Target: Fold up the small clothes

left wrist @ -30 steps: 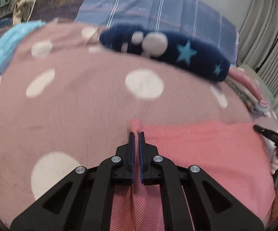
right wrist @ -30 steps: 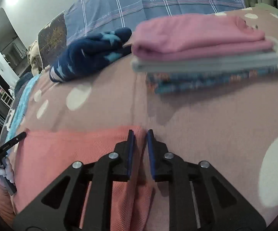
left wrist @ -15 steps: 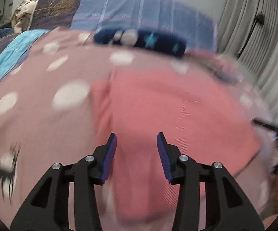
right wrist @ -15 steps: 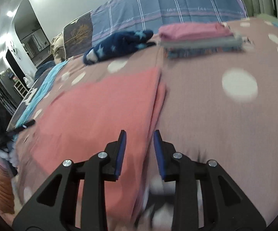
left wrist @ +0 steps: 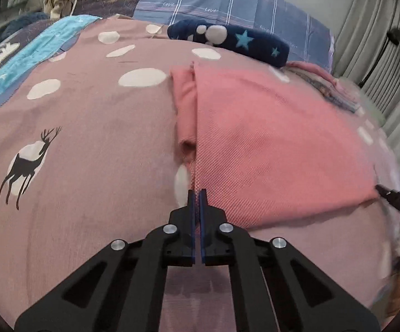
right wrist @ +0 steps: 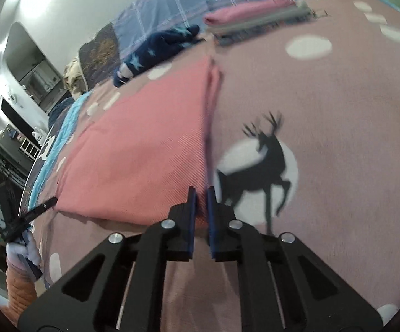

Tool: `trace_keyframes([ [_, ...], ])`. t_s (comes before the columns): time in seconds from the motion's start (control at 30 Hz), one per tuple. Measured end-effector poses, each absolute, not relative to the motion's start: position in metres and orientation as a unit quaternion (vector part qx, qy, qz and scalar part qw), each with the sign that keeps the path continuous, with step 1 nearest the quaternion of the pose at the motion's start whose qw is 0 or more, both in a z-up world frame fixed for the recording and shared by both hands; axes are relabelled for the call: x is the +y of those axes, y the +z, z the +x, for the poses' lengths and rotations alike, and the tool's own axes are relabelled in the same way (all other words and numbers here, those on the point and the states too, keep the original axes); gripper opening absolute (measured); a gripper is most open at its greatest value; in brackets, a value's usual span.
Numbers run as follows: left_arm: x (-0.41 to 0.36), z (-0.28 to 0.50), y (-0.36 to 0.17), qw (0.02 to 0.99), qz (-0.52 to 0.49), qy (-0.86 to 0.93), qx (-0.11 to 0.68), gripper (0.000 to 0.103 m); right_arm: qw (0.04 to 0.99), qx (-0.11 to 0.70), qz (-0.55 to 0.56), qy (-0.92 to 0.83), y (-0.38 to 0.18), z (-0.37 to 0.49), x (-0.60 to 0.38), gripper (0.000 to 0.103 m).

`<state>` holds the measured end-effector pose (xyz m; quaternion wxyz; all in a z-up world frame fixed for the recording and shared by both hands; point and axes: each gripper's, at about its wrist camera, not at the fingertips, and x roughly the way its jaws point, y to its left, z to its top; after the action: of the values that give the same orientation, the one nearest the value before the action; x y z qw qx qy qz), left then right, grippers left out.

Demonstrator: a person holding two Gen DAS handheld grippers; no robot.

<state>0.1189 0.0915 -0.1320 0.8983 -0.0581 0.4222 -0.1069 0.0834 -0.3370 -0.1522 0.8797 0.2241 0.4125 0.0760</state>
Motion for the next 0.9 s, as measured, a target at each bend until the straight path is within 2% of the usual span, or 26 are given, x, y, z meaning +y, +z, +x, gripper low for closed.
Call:
trace_keyframes([
  [0.2,0.061,0.102,-0.102,0.92,0.028,-0.074,0.384,0.003,0.884,0.402,0.227,0.077,-0.148,0.074,-0.345,0.014],
  [0.27,0.04,0.093,-0.084,0.927,0.051,-0.108,0.356,0.008,0.889,0.397,0.216,0.068,-0.141,0.076,-0.351,0.014],
  [0.33,0.006,0.086,-0.068,0.925,0.064,-0.167,0.335,0.028,0.895,0.392,0.205,0.065,-0.133,0.085,-0.358,0.014],
  [0.37,-0.018,0.084,-0.065,0.916,0.07,-0.209,0.334,0.031,0.896,0.391,0.201,0.066,-0.13,0.091,-0.362,0.014],
  [0.6,-0.157,0.083,-0.092,0.851,0.162,-0.348,0.358,0.032,0.878,0.435,0.182,0.084,-0.128,0.152,-0.38,0.015],
  [0.7,-0.205,0.074,-0.103,0.831,0.226,-0.376,0.341,0.036,0.873,0.454,0.148,0.097,-0.124,0.177,-0.379,0.022],
  [0.77,-0.223,0.07,-0.112,0.821,0.253,-0.384,0.339,0.04,0.869,0.464,0.126,0.114,-0.124,0.194,-0.376,0.028],
  [0.9,-0.244,0.072,-0.124,0.814,0.291,-0.371,0.339,0.041,0.859,0.479,0.117,0.136,-0.132,0.224,-0.375,0.028],
])
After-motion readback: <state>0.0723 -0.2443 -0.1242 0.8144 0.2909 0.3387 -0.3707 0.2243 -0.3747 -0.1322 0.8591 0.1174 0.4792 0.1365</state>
